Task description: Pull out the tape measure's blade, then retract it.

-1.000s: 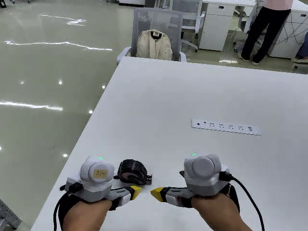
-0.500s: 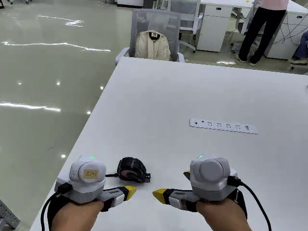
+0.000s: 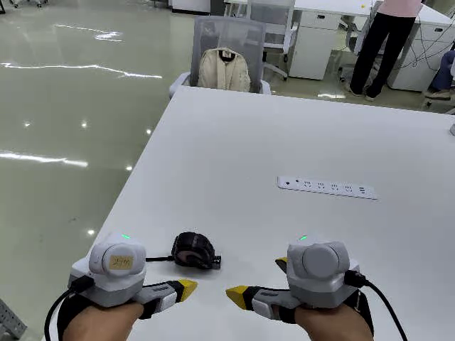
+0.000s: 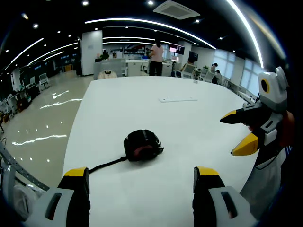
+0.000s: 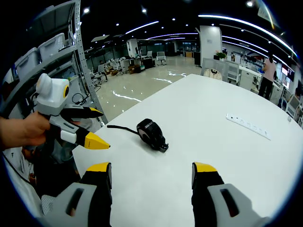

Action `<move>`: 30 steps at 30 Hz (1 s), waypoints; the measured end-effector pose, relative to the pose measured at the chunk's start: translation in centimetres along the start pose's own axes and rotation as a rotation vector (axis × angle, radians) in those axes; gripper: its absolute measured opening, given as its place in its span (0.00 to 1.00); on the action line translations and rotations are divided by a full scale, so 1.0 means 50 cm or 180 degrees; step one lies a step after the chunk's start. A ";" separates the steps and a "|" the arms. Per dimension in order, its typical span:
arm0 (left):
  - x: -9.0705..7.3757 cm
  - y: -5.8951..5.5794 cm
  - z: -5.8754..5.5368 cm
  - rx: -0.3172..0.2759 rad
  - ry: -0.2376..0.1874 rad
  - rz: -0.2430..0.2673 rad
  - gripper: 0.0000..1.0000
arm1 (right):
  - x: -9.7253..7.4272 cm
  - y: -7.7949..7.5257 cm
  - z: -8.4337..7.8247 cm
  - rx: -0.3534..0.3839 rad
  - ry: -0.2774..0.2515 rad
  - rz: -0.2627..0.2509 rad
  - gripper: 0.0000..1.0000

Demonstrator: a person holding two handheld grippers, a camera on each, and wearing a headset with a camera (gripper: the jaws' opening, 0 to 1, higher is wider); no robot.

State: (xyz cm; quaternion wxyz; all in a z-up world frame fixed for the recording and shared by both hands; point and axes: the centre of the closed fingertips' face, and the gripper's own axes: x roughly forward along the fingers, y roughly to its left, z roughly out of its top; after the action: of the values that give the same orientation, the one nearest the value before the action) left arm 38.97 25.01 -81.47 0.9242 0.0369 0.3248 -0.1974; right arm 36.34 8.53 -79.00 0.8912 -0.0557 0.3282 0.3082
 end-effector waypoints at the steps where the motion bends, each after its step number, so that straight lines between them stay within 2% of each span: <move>1: -0.002 0.000 -0.001 0.0001 -0.0002 -0.0006 0.88 | -0.002 0.002 0.000 -0.0002 -0.0002 0.0001 0.70; 8: -0.019 -0.003 -0.001 0.0040 -0.0003 -0.0018 0.89 | -0.023 0.012 0.002 0.0028 -0.0045 -0.0007 0.72; 15: -0.024 -0.004 0.000 0.0037 -0.0012 -0.0019 0.90 | -0.028 0.014 0.003 0.0043 -0.0055 -0.0010 0.74; 16: -0.037 -0.006 0.003 0.0064 -0.0035 -0.0026 0.90 | -0.037 0.019 0.001 0.0051 -0.0058 -0.0007 0.74; 19: -0.046 -0.006 0.004 0.0080 -0.0041 -0.0029 0.91 | -0.047 0.023 -0.002 0.0081 -0.0064 -0.0014 0.75; 30: -0.062 -0.002 0.007 0.0096 -0.0049 -0.0043 0.92 | -0.058 0.028 -0.009 0.0083 -0.0035 -0.0024 0.79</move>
State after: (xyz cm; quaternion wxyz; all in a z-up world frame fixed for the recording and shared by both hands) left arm 36.92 25.91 -79.28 0.9247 0.0470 0.3149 -0.2088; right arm 33.56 8.02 -77.39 0.8948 -0.0436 0.3270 0.3008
